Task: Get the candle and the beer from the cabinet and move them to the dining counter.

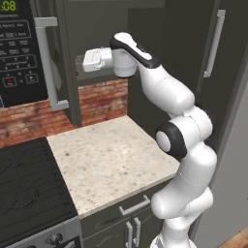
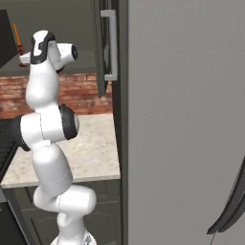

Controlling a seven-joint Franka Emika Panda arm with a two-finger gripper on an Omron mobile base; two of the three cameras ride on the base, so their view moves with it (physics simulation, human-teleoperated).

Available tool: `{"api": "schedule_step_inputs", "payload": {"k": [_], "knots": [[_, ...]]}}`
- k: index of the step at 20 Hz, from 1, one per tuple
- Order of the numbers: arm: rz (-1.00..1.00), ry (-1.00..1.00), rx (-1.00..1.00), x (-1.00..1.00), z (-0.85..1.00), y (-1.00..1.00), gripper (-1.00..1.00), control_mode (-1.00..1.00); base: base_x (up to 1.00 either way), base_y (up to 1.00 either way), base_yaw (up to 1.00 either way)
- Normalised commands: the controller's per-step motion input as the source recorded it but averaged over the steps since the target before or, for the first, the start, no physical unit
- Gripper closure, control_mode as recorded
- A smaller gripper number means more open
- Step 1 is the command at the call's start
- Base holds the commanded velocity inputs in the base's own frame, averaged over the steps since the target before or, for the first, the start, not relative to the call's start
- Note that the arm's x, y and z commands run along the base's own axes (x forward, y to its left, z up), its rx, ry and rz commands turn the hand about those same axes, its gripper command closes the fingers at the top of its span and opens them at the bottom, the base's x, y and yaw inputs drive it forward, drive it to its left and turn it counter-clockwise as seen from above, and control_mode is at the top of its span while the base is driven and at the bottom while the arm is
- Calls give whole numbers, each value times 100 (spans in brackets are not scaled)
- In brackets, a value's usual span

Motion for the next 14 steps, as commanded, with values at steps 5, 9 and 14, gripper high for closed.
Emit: {"api": "schedule_step_inputs", "payload": {"k": [5,9,14], "knots": [[5,-2,0,30,-11,14,-100,-100,0,0,0],[5,-2,0,28,-7,10,-100,-100,0,0,0],[5,-1,0,10,-1,11,-100,-100,0,0,0]]}}
